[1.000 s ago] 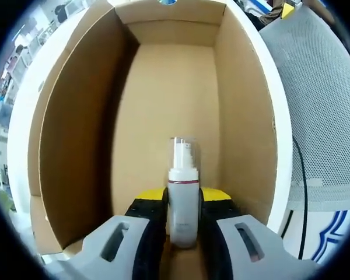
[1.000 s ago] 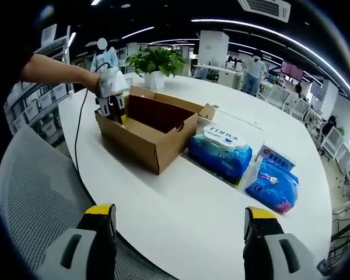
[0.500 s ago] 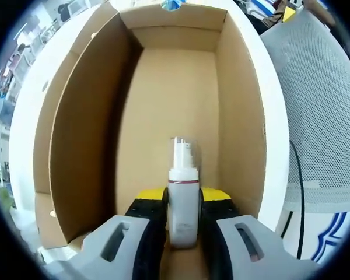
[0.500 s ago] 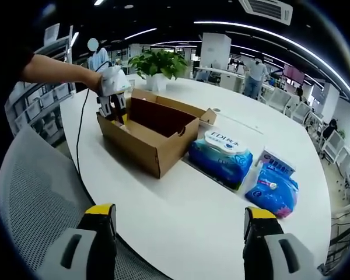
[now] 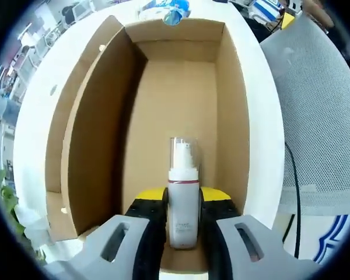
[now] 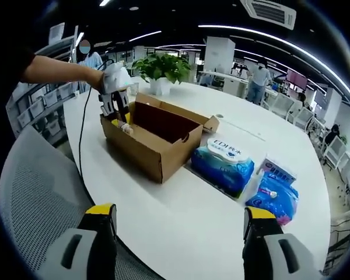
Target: Operate the shoe box by opening the lid, removing the specified soft item, and placing it in the target area until the item is outside and the box remains undamaged.
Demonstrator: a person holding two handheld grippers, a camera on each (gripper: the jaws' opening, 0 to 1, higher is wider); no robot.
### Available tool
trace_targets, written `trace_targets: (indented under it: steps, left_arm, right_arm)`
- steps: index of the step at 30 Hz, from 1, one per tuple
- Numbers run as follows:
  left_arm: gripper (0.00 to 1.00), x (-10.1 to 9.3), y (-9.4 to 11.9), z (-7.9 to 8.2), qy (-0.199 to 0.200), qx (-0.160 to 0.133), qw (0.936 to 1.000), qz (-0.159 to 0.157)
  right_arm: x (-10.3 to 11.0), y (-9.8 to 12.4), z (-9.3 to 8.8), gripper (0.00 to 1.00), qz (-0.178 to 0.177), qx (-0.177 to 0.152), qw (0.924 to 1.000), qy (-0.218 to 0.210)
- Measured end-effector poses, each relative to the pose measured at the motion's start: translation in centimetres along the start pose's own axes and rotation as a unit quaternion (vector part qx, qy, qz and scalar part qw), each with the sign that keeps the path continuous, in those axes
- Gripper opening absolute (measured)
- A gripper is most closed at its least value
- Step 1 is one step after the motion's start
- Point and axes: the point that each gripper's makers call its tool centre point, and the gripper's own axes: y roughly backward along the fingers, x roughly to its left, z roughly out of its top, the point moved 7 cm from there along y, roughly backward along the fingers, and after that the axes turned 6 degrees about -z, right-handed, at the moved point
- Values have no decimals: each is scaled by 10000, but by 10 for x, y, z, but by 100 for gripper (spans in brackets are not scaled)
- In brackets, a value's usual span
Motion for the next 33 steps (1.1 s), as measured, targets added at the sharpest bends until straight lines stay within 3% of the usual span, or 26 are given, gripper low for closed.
trace_targets:
  steps: [33]
  left_arm:
    - [19,-10,39,14,-215,-221,9993,225]
  right_arm:
    - [9,-4,19,83,277,-450,9984,191]
